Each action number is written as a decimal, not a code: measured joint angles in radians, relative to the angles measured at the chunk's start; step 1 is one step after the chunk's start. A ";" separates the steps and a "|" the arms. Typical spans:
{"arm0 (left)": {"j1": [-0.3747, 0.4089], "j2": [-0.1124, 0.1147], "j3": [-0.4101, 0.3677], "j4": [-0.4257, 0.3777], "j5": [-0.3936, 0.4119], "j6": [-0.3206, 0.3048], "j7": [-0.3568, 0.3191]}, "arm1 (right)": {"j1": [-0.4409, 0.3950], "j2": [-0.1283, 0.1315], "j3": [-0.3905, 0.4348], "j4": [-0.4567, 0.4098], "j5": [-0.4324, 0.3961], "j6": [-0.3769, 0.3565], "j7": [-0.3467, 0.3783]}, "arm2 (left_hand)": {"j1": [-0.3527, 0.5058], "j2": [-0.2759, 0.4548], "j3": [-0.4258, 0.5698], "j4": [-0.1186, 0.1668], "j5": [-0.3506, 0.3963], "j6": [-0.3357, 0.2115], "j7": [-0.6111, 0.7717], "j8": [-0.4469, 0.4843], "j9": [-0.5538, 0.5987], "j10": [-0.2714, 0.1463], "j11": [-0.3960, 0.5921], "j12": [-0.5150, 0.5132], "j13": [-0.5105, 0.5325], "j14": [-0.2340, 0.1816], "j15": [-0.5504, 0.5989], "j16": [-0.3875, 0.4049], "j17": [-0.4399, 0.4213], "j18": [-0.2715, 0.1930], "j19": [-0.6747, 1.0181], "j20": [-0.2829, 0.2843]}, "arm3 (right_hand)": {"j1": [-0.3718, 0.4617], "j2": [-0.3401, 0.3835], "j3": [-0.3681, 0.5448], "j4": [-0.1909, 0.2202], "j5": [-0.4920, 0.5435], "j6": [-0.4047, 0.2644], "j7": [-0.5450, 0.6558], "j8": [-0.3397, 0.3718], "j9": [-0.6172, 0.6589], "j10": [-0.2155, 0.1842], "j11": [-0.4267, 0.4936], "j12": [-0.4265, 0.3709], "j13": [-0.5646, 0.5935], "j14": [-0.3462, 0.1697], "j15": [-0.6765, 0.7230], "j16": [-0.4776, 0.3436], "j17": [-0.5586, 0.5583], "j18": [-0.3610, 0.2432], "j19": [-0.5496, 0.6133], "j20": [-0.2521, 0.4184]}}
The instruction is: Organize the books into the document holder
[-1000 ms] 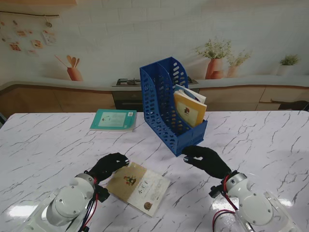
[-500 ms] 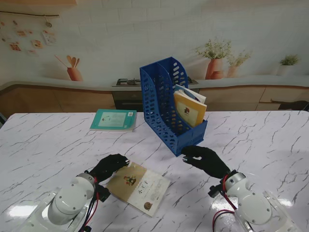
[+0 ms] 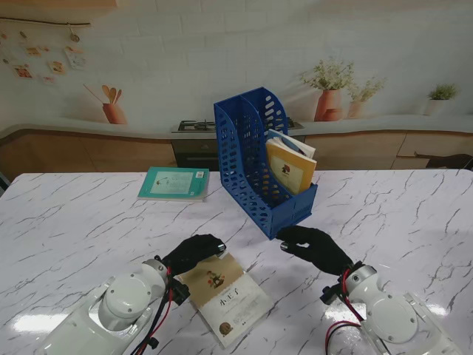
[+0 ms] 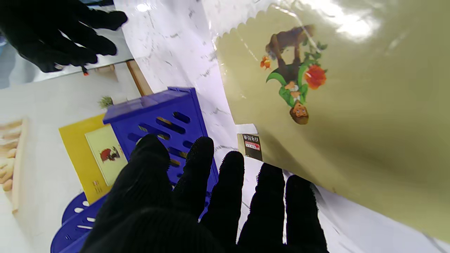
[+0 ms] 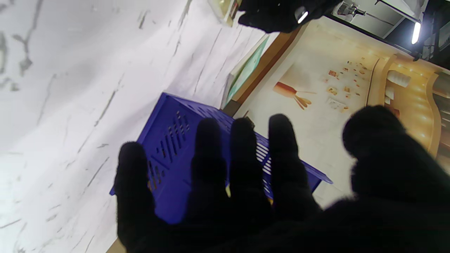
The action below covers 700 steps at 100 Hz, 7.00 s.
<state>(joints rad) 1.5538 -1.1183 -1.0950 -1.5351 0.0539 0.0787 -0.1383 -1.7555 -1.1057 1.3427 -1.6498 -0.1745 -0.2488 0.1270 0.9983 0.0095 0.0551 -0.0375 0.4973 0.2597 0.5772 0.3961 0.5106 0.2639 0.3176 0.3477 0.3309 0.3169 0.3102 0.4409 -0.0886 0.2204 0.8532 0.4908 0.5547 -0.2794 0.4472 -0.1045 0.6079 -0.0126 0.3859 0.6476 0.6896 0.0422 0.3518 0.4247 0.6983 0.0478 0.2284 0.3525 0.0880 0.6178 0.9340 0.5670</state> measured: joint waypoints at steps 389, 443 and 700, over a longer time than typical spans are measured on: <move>0.070 -0.034 -0.009 -0.150 -0.027 0.351 0.067 | 0.121 0.045 -0.117 -0.074 -0.131 0.659 0.193 | -0.162 -0.288 0.369 0.020 -0.021 0.190 -0.119 -0.055 0.135 0.142 0.189 0.069 0.392 0.060 0.358 0.090 0.716 0.087 0.349 -0.051 | -0.052 -0.209 0.228 0.000 0.136 0.329 -0.033 -0.017 0.176 0.302 0.115 -0.116 0.327 0.173 0.225 -0.023 0.606 -0.198 0.508 -0.058; 0.020 -0.059 0.010 -0.126 -0.175 0.482 0.051 | 0.118 0.043 -0.140 -0.080 -0.052 0.684 0.199 | -0.162 -0.299 0.411 0.020 -0.023 0.247 -0.300 -0.116 0.123 0.159 0.317 0.091 0.432 0.049 0.385 -0.010 0.830 0.077 0.309 -0.188 | -0.025 -0.198 0.218 0.000 0.135 0.430 -0.091 -0.073 0.166 0.315 0.163 -0.131 0.344 0.177 0.202 -0.086 0.631 -0.198 0.482 -0.142; -0.038 -0.053 -0.003 -0.090 -0.300 0.209 -0.034 | 0.015 0.020 -0.025 -0.231 -0.114 0.520 0.093 | 0.025 -0.647 0.675 -0.046 -0.020 -0.061 0.485 0.298 0.488 -0.063 0.081 0.536 0.611 -0.047 0.521 0.354 0.963 -0.005 0.593 -0.120 | 0.062 -0.172 0.167 0.001 0.068 0.111 -0.034 0.012 0.044 0.142 0.113 -0.048 0.149 0.131 0.164 -0.012 0.249 -0.186 0.343 -0.040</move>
<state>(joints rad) 1.5159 -1.1711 -1.0984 -1.6251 -0.2459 0.2880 -0.1725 -1.7410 -1.0855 1.3173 -1.8808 -0.2884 0.2707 0.2197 1.0236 -0.6373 0.7305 -0.0836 0.4770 0.1982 1.0623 0.6946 0.9988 0.2014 0.3983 0.8836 0.9415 0.2704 0.8310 0.7951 0.8743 0.2156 1.4466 0.3708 0.6165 -0.4511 0.6141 -0.1038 0.6757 0.0986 0.3521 0.6596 0.7331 0.1840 0.4645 0.3771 0.8469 0.1786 0.3927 0.3403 0.3371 0.4320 1.2774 0.5270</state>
